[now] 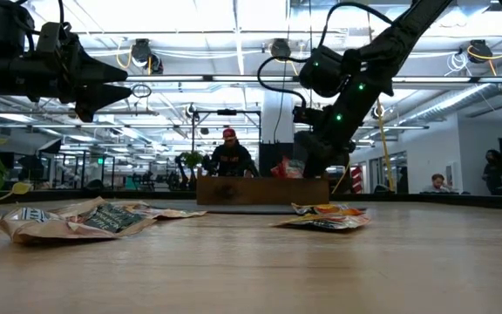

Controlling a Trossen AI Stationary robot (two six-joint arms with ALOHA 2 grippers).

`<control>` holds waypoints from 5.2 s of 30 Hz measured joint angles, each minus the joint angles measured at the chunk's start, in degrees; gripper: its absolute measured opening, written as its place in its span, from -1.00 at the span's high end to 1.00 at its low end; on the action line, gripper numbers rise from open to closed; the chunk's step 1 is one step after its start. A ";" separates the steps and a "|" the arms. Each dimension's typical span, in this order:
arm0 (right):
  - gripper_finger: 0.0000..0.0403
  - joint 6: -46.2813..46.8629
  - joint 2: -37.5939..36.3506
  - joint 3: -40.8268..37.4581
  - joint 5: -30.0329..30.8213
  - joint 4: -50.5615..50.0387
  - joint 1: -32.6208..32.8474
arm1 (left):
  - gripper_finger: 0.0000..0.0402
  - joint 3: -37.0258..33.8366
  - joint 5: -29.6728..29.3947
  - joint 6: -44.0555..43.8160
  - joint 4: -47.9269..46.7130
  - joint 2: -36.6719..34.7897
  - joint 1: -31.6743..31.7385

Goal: Pick & Place Tea
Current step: Put the red tea bag into the right section of the wooden organizer, then put the yellow tea bag into the middle section of the wooden organizer

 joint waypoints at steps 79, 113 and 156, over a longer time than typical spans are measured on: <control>-0.38 -7.21 10.97 13.11 -6.50 -26.14 24.05 | -0.06 0.00 0.02 0.00 0.01 0.02 0.00; 1.00 -8.15 7.81 12.68 -13.37 -27.69 24.64 | -0.06 -0.02 0.01 0.00 0.00 0.02 0.00; -0.53 -13.35 14.88 19.91 -8.77 -17.21 29.34 | -0.06 0.00 0.02 0.00 -0.01 0.00 0.00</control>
